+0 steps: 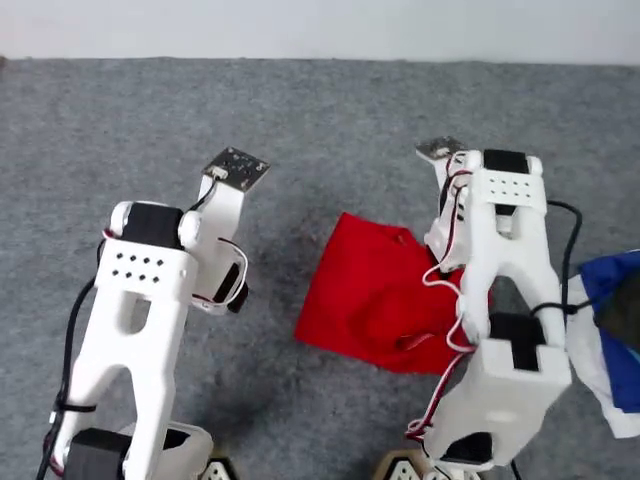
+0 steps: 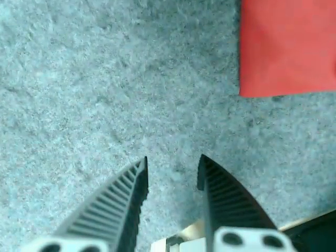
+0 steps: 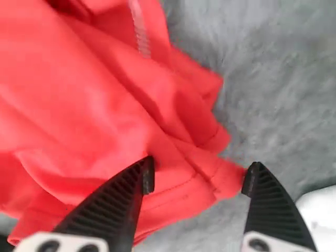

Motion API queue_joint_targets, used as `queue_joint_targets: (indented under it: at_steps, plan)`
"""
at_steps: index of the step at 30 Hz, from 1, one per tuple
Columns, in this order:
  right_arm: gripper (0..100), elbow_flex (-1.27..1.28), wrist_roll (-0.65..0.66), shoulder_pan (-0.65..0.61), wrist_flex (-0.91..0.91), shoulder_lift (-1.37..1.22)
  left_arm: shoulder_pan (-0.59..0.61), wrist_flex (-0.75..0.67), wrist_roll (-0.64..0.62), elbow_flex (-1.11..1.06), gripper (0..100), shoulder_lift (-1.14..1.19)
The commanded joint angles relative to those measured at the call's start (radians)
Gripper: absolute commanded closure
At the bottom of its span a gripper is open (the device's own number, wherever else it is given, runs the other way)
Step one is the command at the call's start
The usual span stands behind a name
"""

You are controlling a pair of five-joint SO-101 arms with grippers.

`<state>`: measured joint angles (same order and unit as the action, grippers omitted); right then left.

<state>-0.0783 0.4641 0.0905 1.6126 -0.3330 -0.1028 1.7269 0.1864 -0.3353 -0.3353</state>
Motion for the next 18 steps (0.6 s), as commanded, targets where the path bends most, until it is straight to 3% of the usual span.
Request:
queue_joint_targets:
  at_steps: [1,11,18]
  plan:
    - [71.4,-0.066,-0.097,0.038,0.054,-0.053,0.002,0.029,0.012,-0.007,85,-0.038]
    - [71.4,-0.064,-0.331,-0.035,0.048,-0.134,-0.003,0.028,0.012,-0.007,85,-0.031]
    - [71.4,-0.064,-0.338,-0.065,-0.013,-0.147,0.003,0.028,0.012,-0.007,85,-0.037]
